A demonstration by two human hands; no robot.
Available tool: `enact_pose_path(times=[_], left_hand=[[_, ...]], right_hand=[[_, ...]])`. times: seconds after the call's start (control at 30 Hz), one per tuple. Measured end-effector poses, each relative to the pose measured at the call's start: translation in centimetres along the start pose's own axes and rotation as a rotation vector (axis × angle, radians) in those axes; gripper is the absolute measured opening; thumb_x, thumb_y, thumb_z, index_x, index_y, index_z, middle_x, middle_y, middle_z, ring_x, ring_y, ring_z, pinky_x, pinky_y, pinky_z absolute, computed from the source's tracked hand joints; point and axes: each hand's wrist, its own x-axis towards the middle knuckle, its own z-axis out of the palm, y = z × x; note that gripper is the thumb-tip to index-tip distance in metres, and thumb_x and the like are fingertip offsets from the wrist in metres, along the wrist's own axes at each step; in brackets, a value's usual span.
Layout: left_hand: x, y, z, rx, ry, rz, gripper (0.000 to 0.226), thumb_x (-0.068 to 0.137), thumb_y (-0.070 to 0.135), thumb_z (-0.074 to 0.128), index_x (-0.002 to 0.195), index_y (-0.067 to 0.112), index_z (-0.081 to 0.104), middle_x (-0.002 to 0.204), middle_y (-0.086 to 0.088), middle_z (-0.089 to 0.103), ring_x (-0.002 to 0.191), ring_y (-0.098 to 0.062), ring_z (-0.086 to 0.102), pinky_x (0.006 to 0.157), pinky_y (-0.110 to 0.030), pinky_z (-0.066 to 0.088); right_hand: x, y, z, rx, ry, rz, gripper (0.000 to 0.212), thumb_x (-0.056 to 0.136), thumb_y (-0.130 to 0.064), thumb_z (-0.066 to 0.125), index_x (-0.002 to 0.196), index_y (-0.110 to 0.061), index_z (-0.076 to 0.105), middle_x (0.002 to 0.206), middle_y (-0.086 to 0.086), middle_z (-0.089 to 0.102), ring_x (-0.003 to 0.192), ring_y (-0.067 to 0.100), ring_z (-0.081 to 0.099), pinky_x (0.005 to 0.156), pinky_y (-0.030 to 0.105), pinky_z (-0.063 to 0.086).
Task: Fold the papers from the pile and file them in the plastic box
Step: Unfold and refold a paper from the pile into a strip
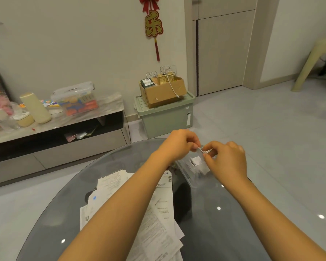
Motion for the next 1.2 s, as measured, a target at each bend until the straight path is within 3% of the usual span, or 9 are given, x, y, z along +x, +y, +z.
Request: enact_pose_path(times=[0.13,0.37,0.67,0.87,1.07,1.2], left_hand=[[1.9,-0.4,0.3,0.158,-0.164,0.007,0.013,0.088,0.009,0.060,0.088,0.018,0.070,0.083,-0.001,0.071,0.083,-0.012,0.065,0.078,-0.025,0.049],[3.6,-0.7,0.8,0.246,-0.294,0.003,0.012,0.085,0.008,0.065,0.089,0.015,0.073,0.079,0.001,0.069,0.067,-0.005,0.061,0.076,-0.022,0.050],[3.9,-0.5,1.3,0.353,-0.340,-0.008,0.011,0.084,0.020,0.069,0.093,0.022,0.075,0.095,0.004,0.072,0.093,-0.011,0.063,0.093,-0.034,0.049],[3.1,-0.7,1.0,0.288,-0.242,-0.001,0.016,0.084,0.021,0.069,0.100,0.025,0.072,0.101,0.005,0.071,0.099,-0.013,0.062,0.100,-0.040,0.043],[-1.0,-0.9,0.2,0.150,0.021,0.018,0.014,0.090,0.026,0.062,0.101,0.025,0.071,0.104,0.007,0.069,0.103,-0.012,0.059,0.104,-0.043,0.036],[-6.4,-1.0,-0.4,0.095,0.139,-0.022,0.013,0.091,0.028,0.060,0.097,0.028,0.072,0.100,0.009,0.068,0.101,-0.010,0.058,0.105,-0.043,0.036]], right_hand=[[0.5,0.0,0.0,-0.059,-0.047,-0.004,0.018,0.089,-0.028,0.054,0.099,-0.034,0.068,0.076,-0.012,0.066,0.093,0.013,0.046,0.071,0.024,0.012],[0.6,0.0,-0.3,-0.175,-0.153,0.026,0.027,0.093,-0.028,0.043,0.103,-0.035,0.067,0.080,-0.011,0.063,0.102,0.012,0.039,0.070,0.025,0.008],[0.5,0.1,-0.4,-0.163,-0.189,0.047,0.029,0.092,-0.023,0.042,0.098,-0.031,0.069,0.077,-0.010,0.057,0.097,0.012,0.033,0.071,0.025,0.008],[0.4,-0.1,-0.7,-0.125,-0.183,0.046,0.027,0.093,-0.024,0.043,0.099,-0.026,0.069,0.083,-0.007,0.064,0.104,0.016,0.037,0.073,0.026,0.011],[-0.5,-0.5,-1.1,-0.017,-0.130,-0.004,0.025,0.092,-0.021,0.048,0.105,-0.027,0.068,0.087,-0.012,0.062,0.105,0.013,0.038,0.074,0.021,0.011],[-2.3,-1.3,-1.0,0.182,-0.101,-0.075,0.019,0.088,-0.017,0.057,0.098,-0.024,0.071,0.077,-0.020,0.051,0.100,0.016,0.042,0.082,0.026,0.031]])
